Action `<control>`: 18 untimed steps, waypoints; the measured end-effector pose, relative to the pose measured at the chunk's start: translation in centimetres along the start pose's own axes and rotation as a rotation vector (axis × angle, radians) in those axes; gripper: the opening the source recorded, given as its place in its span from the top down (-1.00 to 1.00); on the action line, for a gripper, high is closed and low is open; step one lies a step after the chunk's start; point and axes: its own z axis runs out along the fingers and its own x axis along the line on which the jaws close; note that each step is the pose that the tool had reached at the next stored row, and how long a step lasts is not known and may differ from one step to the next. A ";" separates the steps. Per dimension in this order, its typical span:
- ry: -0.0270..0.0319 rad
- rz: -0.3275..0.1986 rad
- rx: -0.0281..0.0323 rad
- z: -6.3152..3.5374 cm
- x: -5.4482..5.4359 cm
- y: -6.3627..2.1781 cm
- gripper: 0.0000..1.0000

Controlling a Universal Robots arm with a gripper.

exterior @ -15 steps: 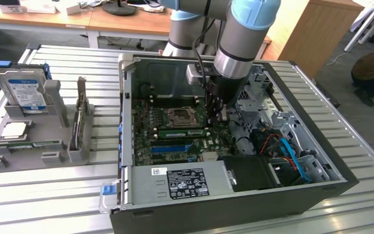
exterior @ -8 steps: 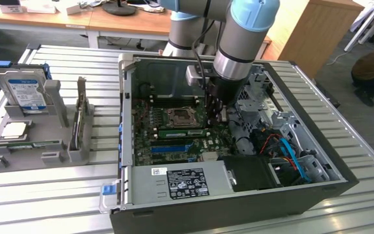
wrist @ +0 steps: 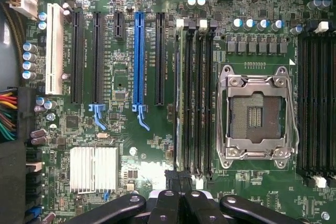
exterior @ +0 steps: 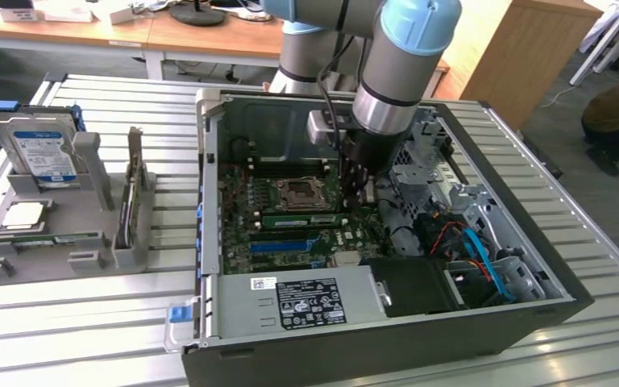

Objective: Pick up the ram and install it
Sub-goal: 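Press down the ram until it locks into place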

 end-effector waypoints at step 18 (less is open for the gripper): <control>0.0001 0.000 0.0000 0.16 -0.2 0.00 0.79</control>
